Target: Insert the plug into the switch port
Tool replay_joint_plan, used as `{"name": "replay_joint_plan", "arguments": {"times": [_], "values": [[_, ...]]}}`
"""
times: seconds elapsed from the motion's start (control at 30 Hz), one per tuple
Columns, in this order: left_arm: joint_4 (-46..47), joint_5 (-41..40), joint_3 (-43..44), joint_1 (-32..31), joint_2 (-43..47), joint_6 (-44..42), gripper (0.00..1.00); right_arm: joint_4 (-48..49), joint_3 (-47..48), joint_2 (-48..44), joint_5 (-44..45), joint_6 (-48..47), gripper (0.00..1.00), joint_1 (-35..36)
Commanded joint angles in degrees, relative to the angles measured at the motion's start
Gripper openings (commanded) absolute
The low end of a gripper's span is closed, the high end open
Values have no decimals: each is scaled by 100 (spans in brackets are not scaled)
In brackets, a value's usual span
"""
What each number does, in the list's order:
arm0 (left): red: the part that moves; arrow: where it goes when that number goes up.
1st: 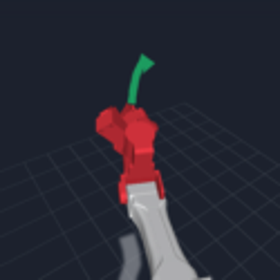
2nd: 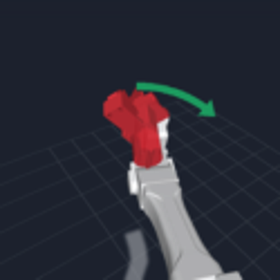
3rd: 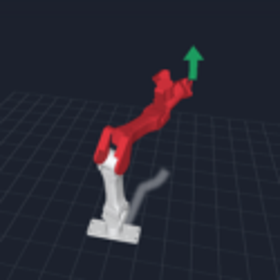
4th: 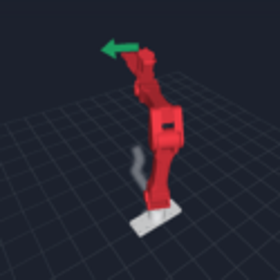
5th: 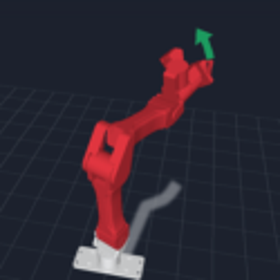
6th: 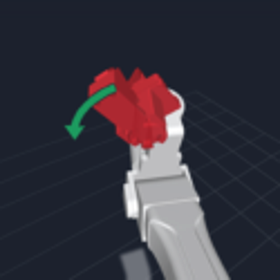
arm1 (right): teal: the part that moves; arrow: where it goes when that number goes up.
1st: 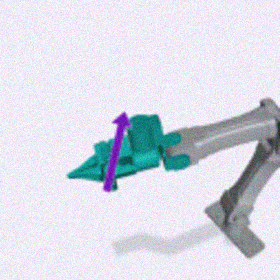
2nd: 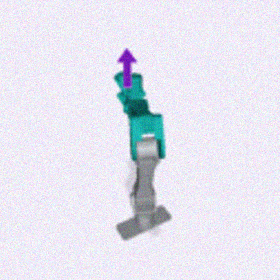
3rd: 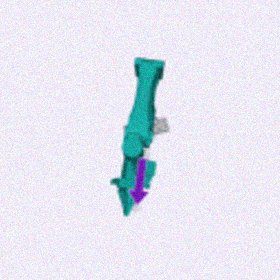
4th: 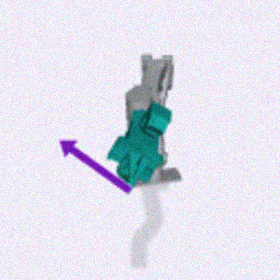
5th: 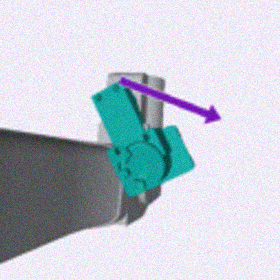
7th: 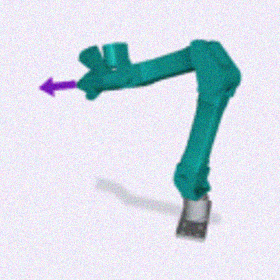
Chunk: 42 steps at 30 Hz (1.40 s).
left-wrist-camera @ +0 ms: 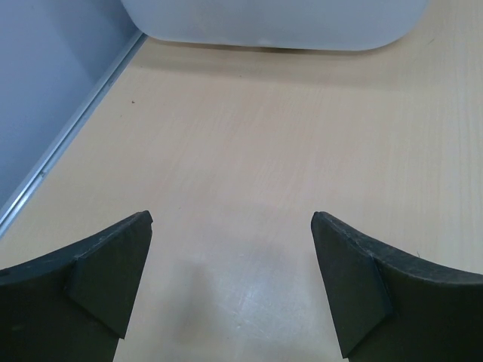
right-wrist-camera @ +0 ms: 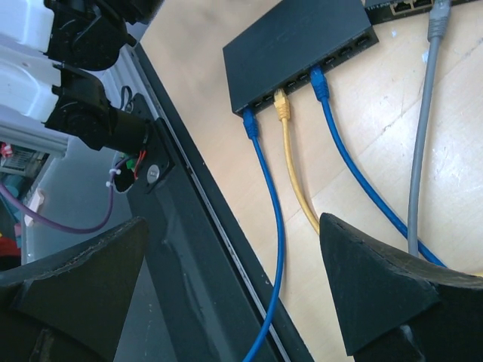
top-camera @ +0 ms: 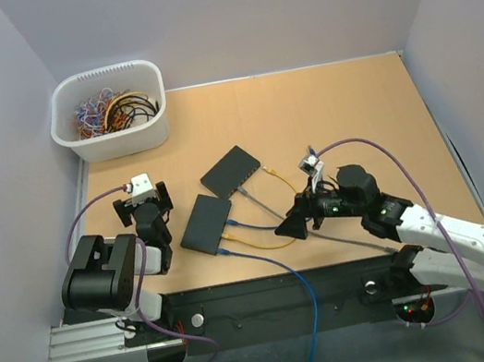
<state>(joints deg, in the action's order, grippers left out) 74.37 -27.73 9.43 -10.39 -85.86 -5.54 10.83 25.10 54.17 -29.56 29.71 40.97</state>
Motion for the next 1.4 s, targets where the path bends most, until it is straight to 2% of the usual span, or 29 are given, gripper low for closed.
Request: {"name": "replay_joint_plan", "arguments": {"times": [0.0, 0.37, 0.57, 0.73, 0.83, 1.1, 1.17, 1.2, 1.3, 1.37], "values": [[2293, -40, 138, 20, 96, -52, 99, 832, -198, -12, -32, -123, 100, 60], [2275, -31, 138, 29, 96, -52, 99, 1509, -269, 348, -32, -106, 100, 78], [2258, -22, 156, 29, 105, -44, 99, 1677, 64, 1138, -234, -238, 100, 69], [2240, -14, 164, 37, 105, -35, 99, 1555, 758, 2175, -446, -282, 100, 69], [2240, -14, 164, 37, 105, -43, 99, 1001, 1040, 2317, 361, -545, 100, 69], [2258, 13, 147, 46, 114, -43, 99, 833, 1146, 1843, 2742, -2048, 100, 60], [2284, 432, 103, 81, 140, -166, 99, 833, 1190, 1738, 2929, -2294, 100, 60], [2293, 461, 103, 81, 140, -167, 99, 833, 1207, 1728, 3391, -2364, 100, 60], [2240, 505, 120, 108, 140, -140, 99, 833, 1243, 1667, 4061, -2558, 100, -36], [2205, 531, 147, 125, 149, -132, 99, 833, 1234, 1632, 4204, -2593, 100, -334]]}}
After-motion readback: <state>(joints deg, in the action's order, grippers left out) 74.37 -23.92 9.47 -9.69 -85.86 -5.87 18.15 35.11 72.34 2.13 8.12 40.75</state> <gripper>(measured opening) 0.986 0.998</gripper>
